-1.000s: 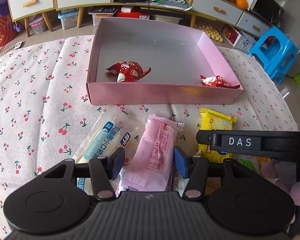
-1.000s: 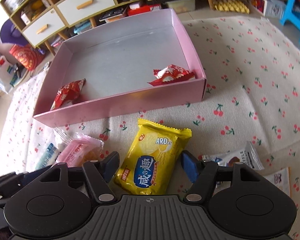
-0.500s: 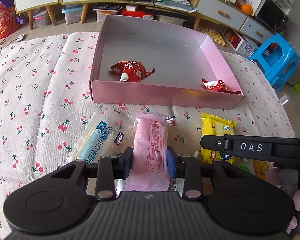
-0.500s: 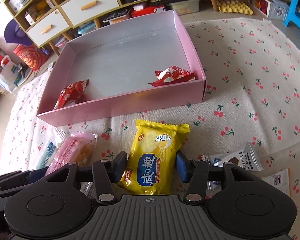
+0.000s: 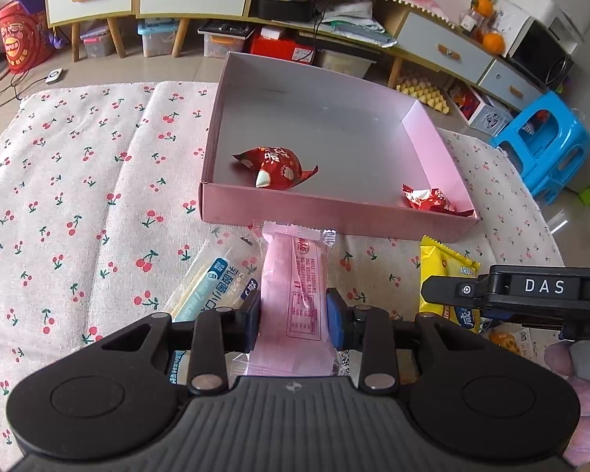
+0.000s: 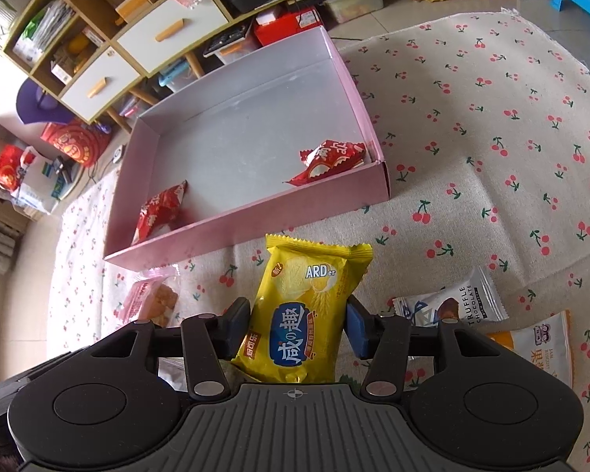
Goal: Organize snacks
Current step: 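Carry the pink packet and yellow cracker packet up over the pink box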
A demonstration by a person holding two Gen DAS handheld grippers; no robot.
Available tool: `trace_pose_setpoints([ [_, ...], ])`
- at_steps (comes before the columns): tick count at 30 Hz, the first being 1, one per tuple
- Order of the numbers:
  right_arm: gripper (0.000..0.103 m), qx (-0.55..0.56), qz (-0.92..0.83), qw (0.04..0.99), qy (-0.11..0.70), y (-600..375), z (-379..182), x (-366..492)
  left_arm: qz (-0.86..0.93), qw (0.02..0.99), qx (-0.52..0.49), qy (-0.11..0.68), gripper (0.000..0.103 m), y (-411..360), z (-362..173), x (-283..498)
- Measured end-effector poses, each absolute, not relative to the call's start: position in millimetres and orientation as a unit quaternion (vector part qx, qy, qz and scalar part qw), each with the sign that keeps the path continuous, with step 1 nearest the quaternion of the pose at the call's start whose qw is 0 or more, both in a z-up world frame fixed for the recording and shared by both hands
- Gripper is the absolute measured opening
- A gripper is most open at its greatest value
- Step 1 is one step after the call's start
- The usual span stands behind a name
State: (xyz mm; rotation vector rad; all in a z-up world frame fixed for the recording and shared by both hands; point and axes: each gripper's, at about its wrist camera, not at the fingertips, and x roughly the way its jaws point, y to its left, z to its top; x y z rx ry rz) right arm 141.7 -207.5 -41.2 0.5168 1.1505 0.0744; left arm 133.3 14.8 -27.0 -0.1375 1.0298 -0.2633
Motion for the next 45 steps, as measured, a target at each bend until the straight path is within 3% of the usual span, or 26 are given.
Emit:
trace_pose_setpoints([
  [25, 0.050, 0.312, 0.052, 0.814, 0.488, -233, -1, 146, -0.125, 0.877, -0.123, 0.448, 0.031, 23, 1, 142],
  [37, 0.050, 0.304, 0.063, 0.839, 0.447, -246, 7, 219, -0.124, 0.901, -0.126, 0.395, 0.031, 2, -1, 208],
  [45, 0.050, 0.271, 0.069, 0.853, 0.441, -243, -18, 269, -0.107, 0.906, -0.113, 0.394, 0.031, 1, -21, 246],
])
